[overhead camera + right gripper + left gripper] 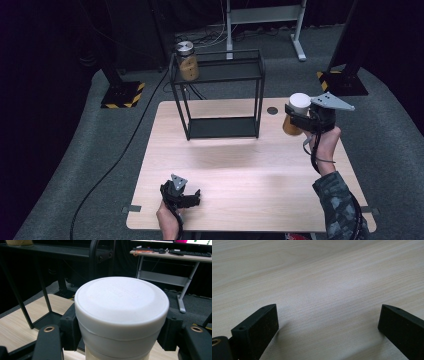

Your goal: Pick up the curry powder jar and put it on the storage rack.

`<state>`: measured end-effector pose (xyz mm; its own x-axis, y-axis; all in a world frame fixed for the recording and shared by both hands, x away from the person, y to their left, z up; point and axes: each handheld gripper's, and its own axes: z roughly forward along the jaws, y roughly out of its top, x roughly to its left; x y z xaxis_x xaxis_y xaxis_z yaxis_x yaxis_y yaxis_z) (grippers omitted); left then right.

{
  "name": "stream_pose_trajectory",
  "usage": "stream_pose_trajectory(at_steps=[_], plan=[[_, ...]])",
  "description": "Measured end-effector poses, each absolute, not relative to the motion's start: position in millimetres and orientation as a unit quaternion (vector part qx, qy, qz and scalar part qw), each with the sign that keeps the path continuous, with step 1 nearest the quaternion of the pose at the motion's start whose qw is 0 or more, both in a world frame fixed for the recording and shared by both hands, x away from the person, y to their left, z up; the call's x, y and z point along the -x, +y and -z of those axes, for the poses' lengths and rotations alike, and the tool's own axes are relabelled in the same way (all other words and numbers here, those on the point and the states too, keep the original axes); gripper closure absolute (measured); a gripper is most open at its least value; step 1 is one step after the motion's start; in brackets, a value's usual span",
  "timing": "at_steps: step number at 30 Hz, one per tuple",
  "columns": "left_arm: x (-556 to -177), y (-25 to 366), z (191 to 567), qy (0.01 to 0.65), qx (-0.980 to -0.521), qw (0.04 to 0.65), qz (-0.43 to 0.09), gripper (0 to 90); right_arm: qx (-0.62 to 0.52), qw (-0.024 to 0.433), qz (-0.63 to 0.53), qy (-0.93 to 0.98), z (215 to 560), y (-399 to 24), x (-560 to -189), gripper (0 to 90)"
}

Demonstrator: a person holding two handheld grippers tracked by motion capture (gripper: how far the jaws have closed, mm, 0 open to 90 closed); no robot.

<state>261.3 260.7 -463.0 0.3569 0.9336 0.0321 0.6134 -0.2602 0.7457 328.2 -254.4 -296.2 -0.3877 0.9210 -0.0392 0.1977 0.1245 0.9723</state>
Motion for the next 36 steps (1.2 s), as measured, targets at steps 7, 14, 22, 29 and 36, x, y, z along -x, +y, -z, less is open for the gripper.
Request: stream_pose_trajectory(at_steps=[7, 14, 22, 29, 36], plan=[[-262, 261, 463, 0.511, -0.757, 0.328, -0.243, 2.6, -0.412, 0.355, -0.512, 0.665, 287, -247, -334, 32.8], [-262, 261, 463, 0.512, -0.756, 0.328, -0.242, 2.6, -0.403, 0.353, -0.513, 0.670, 278, -240, -340, 32.8], [-262, 261, 463, 0.512, -0.756, 0.328, -0.243, 2.6, -0.395, 0.354, -0.515, 0.673, 268, -235, -346, 32.8], [-262, 261, 463, 0.512, -0.756, 0.328, -0.242, 2.6, -0.388, 0.356, -0.518, 0.674, 260, -230, -349, 32.8], [-262, 262, 463, 0.512, -0.756, 0.328, -0.242, 2.6, -0.381, 0.355, -0.519, 0.678, 253, -224, -353, 32.8]])
